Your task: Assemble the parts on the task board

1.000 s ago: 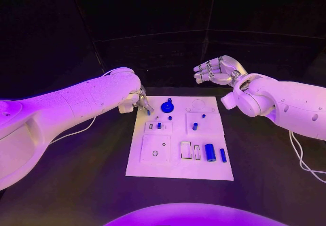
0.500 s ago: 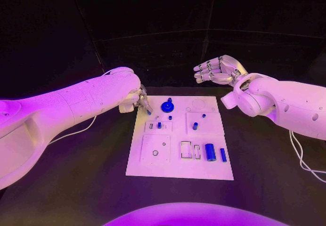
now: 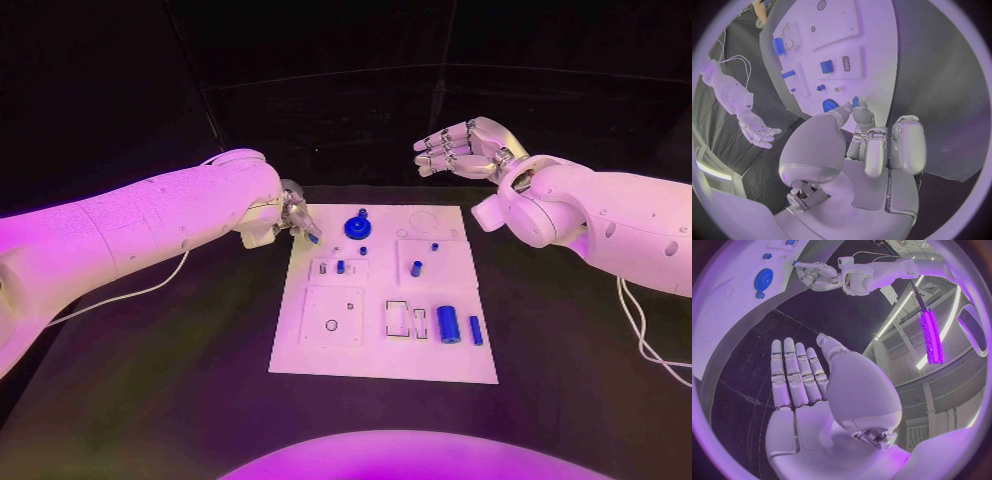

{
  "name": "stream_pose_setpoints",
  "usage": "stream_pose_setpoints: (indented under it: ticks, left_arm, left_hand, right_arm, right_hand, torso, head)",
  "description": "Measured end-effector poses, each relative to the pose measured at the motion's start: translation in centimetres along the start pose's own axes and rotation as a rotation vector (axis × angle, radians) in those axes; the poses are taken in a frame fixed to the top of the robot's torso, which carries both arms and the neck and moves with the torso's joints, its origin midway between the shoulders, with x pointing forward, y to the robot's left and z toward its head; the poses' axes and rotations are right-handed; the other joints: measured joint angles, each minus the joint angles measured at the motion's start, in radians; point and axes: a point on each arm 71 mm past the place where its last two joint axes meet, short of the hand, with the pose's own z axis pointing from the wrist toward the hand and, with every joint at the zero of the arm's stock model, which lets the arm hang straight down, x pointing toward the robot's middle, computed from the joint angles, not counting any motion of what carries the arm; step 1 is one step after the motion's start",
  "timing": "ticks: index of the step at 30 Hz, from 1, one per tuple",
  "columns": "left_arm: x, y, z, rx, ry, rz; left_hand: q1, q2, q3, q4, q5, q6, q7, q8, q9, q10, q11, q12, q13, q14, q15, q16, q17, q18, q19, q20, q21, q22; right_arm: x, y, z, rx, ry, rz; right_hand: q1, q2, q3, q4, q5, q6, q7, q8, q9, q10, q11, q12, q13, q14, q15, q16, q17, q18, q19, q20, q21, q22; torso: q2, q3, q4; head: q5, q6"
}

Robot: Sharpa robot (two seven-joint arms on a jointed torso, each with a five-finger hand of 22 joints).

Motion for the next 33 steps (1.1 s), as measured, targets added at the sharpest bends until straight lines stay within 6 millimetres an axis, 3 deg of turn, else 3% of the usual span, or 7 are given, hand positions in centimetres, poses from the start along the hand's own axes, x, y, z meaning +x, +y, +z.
stream_pose_setpoints:
  ticks: [7,14,24,33]
  left_arm:
    - [0.8,0.2,-1.6,0.051,-0.026,-0.051]
    - [2.3,0.7,-2.3,0.076,-0.045,-0.086]
    - [4.7,1.2,-2.4,0.088,-0.066,-0.082]
    - [5.6,1.2,-2.4,0.092,-0.106,-0.049]
  left_hand:
    - [-0.045,-0.027,0.077,-0.013,0.0,0.002,-0.002,0.031,0.015,0.015,-0.006,0.005,0.01,0.004,-0.004,0.0,0.0,0.0,0.003,-0.003,0.0,0.001]
    - [-0.075,-0.035,0.126,-0.025,-0.001,-0.002,-0.005,0.053,0.017,0.017,-0.007,0.005,0.004,0.004,-0.004,0.0,0.0,0.0,0.003,-0.003,0.0,0.001]
    - [-0.086,-0.046,0.147,-0.029,-0.002,-0.002,-0.005,0.063,0.032,0.022,-0.009,0.001,0.003,0.004,-0.004,0.0,0.0,0.0,0.0,-0.007,-0.005,0.001]
    - [-0.102,-0.055,0.167,-0.041,0.0,-0.005,-0.009,0.073,0.037,0.022,-0.009,0.001,0.004,0.0,-0.007,0.0,0.0,0.0,0.0,-0.007,-0.005,0.001]
  right_arm:
    - [-0.2,-0.1,0.0,0.003,-0.001,-0.001]
    - [-0.3,-0.2,0.0,0.006,-0.002,-0.002]
    - [-0.3,-0.3,0.0,0.007,-0.001,-0.002]
    - [-0.4,-0.3,0.0,0.008,0.001,-0.002]
  right_hand:
    - [0.0,0.0,0.0,0.0,0.0,0.0,0.0,0.0,0.0,0.0,0.0,0.0,0.0,0.0,0.0,0.0,0.0,0.0,0.0,0.0,0.0,0.0]
    - [0.0,0.0,0.0,0.0,0.0,0.0,0.0,0.0,0.0,0.0,0.0,0.0,0.0,0.0,0.0,0.0,-0.001,0.0,0.0,0.0,0.0,0.0]
    - [0.0,0.0,0.0,0.0,0.0,0.0,0.0,0.0,0.0,0.0,0.0,0.0,0.0,0.0,0.0,0.0,-0.001,0.0,0.0,0.0,0.0,0.0]
    - [0.0,0.0,0.0,0.0,0.0,0.0,0.0,0.0,0.0,0.0,0.0,0.0,0.0,0.0,0.0,0.0,-0.001,0.0,0.0,0.0,0.0,-0.001]
  torso:
    - [-0.001,0.0012,0.0035]
    - [-0.002,0.0017,0.0058]
    - [-0.003,0.0016,0.0058]
    - [-0.002,0.0012,0.0048]
  head:
    - [0.003,-0.001]
    - [0.006,-0.003]
    - [0.009,-0.004]
    - [0.009,-0.005]
